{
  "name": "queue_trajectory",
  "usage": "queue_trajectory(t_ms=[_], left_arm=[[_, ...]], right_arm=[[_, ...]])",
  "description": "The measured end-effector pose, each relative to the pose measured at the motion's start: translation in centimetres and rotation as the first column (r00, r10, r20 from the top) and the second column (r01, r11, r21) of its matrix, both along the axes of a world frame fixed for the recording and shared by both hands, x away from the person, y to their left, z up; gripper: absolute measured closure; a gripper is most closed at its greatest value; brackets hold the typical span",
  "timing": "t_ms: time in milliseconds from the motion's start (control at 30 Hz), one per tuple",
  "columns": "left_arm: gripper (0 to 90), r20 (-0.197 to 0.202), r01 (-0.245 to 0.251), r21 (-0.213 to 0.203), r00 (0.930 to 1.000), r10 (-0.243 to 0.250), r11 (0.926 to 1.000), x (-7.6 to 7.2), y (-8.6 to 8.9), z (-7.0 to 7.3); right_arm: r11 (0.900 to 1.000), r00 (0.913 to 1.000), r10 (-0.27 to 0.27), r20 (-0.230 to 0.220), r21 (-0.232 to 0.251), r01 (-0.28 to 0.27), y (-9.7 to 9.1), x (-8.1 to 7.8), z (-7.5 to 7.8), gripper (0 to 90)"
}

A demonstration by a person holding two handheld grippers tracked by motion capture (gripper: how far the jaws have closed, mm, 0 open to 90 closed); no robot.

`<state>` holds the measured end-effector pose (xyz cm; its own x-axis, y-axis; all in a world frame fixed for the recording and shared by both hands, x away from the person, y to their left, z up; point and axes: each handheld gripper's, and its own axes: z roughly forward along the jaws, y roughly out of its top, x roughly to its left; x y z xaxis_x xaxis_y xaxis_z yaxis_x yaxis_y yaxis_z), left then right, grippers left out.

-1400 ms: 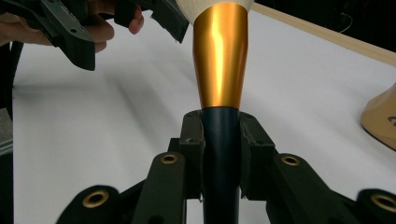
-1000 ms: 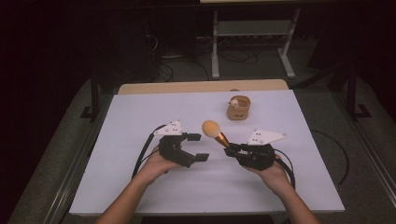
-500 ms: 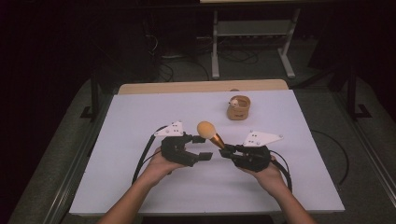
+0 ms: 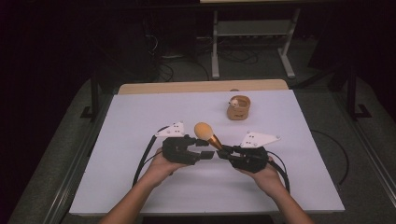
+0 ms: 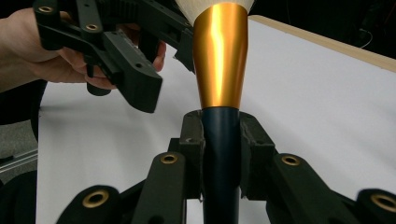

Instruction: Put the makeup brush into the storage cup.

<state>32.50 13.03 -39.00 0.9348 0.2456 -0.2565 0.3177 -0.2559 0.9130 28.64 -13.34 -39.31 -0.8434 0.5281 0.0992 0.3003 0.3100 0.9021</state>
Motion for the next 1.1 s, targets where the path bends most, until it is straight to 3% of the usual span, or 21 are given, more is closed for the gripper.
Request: queue_trajectory(t_ms=[267,767,1100], left_arm=[[52.7,-0.006,-0.012,-0.016,0.9999,0.012,0.9998,0.0,0.0,0.2],[50.5,-0.031,-0.036,-0.085,0.9990,0.034,0.9957,0.0,-0.2,0.3],[53.5,-0.042,-0.058,-0.093,0.9976,0.054,0.9939,0.0,-0.3,0.2]], right_arm=[[0.9999,0.9999,0.011,-0.001,0.000,-0.011,0.6,-0.1,-0.2,73.6],[0.9995,0.9999,0.010,0.004,0.031,-0.010,1.3,-0.2,-0.3,73.5],[0.9998,1.0000,0.007,-0.004,0.021,-0.006,1.9,-0.2,-0.6,73.5]])
